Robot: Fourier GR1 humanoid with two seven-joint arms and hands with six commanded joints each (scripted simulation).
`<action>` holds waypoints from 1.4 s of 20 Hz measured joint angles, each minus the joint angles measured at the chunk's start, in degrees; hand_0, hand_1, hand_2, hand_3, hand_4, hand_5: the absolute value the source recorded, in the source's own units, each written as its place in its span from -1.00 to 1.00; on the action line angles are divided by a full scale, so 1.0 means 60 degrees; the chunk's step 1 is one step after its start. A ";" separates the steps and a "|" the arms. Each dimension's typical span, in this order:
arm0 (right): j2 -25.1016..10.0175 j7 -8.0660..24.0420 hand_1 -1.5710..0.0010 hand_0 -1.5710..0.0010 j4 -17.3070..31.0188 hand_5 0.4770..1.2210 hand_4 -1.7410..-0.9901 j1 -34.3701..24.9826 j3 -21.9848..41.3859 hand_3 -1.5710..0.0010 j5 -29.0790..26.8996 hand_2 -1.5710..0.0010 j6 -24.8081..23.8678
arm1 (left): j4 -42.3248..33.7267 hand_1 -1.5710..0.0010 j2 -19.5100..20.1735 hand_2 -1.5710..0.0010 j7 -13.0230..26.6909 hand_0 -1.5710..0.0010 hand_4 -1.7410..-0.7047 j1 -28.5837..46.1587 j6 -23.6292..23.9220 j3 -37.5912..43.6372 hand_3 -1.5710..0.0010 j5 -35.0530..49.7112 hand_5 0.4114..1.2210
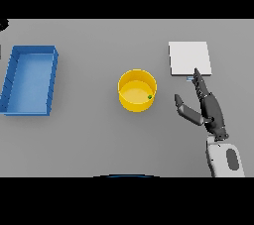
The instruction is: Pick up the red beaker and tilt it to pour out 1 green nut into yellow bowl. Pick up the yellow bowl and place it on the metallic measuring scale.
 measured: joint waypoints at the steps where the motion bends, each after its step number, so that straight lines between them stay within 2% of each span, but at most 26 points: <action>1: 0.0035 0.0076 1.00 1.00 0.0030 -0.38 0.16 -0.0026 0.0052 1.00 0.0034 1.00 0.0010 | -0.0411 -1.00 -0.0003 -1.00 0.0262 -1.00 -1.00 0.0356 0.0066 0.0016 -0.94 0.0068 1.00; 3: 0.0035 -0.0074 1.00 1.00 -0.0037 -0.36 0.15 0.0017 0.0157 1.00 0.0178 1.00 -0.0008 | -0.1371 -1.00 -0.0016 -1.00 0.0478 -1.00 -1.00 0.1166 0.0125 -0.0047 -0.84 0.0178 1.00; 6: -0.0026 0.0097 1.00 1.00 0.0075 -0.34 0.11 -0.0111 0.0082 1.00 0.0130 1.00 0.0017 | -0.2489 -1.00 -0.0045 -1.00 0.0668 -1.00 -1.00 0.2037 0.0190 -0.0031 -0.73 0.0345 1.00; 7: -0.0014 -0.0065 1.00 1.00 0.0018 -0.34 0.10 -0.0015 0.0113 1.00 0.0171 1.00 -0.0005 | -0.2681 -1.00 -0.0105 -1.00 0.0722 -1.00 -0.99 0.2245 0.0224 0.0084 -0.71 0.0310 1.00; 9: 0.0012 -0.0051 1.00 1.00 -0.0053 -0.33 0.08 0.0042 0.0110 1.00 0.0133 1.00 -0.0009 | -0.2885 -1.00 -0.0365 -1.00 0.0725 -1.00 -0.99 0.2484 0.0320 0.0392 -0.68 0.0164 0.81; 10: -0.0064 -0.0012 1.00 1.00 0.0038 -0.33 0.08 -0.0003 0.0044 1.00 0.0116 1.00 0.0012 | -0.3068 -1.00 -0.0511 -1.00 0.0702 -1.00 -0.89 0.2607 0.0384 0.0479 -0.74 0.0063 0.72; 12: -0.0046 -0.0020 1.00 1.00 -0.0034 -0.33 0.11 0.0024 0.0121 1.00 0.0228 1.00 -0.0030 | -0.3466 -1.00 -0.0767 -1.00 0.0721 -1.00 -0.70 0.2961 0.0237 0.0613 -0.84 0.0015 0.36; 13: -0.0049 0.0057 1.00 1.00 -0.0017 -0.32 0.11 -0.0059 0.0105 1.00 0.0248 1.00 -0.0068 | -0.3821 -1.00 -0.0804 -1.00 0.0715 -1.00 -0.54 0.3256 0.0114 0.0572 -0.62 0.0020 0.20; 15: -0.0086 -0.0009 1.00 1.00 -0.0042 -0.32 0.10 -0.0046 0.0086 1.00 0.0212 1.00 -0.0032 | -0.4137 -1.00 -0.1006 -1.00 0.0722 -1.00 -0.06 0.3511 -0.0252 0.0720 -0.19 0.0033 -0.02; 16: -0.0032 0.0060 1.00 1.00 -0.0042 -0.32 0.11 -0.0079 0.0126 1.00 0.0206 1.00 -0.0021 | -0.4397 -0.94 -0.1028 -0.80 0.0722 -1.00 0.17 0.3634 -0.0465 0.0803 -0.09 0.0088 -0.09; 17: -0.0056 0.0086 1.00 1.00 -0.0066 -0.32 0.12 -0.0048 0.0105 1.00 0.0183 1.00 -0.0008 | -0.4763 -0.64 -0.1141 -0.48 0.0721 -0.83 0.34 0.3824 -0.0783 0.0889 0.09 0.0326 -0.15; 19: -0.0080 0.0029 1.00 1.00 -0.0023 -0.33 0.12 -0.0044 0.0089 1.00 0.0222 1.00 -0.0033 | -0.5170 -0.06 -0.1324 0.05 0.0722 -0.25 0.58 0.3950 -0.1441 0.1268 0.41 0.0617 -0.25; 21: -0.0094 -0.0040 1.00 1.00 -0.0080 -0.33 0.12 0.0046 0.0085 1.00 0.0221 1.00 -0.0035 | -0.5689 0.32 -0.1301 0.39 0.0679 0.20 0.72 0.4025 -0.2041 0.1322 0.62 0.0915 -0.32; 24: -0.0078 -0.0021 1.00 1.00 -0.0109 -0.34 0.13 0.0153 0.0143 1.00 0.0256 1.00 -0.0010 | -0.5690 0.65 -0.1233 0.69 0.0729 0.59 0.83 0.3992 -0.2537 0.1239 0.81 0.0720 -0.39; 28: -0.0137 0.0017 1.00 1.00 -0.0013 -0.36 0.16 0.0029 0.0117 1.00 0.0397 1.00 -0.0113 | -0.5464 0.86 -0.1408 0.87 0.0728 0.83 0.89 0.3949 -0.3075 0.1401 0.92 0.0119 -0.40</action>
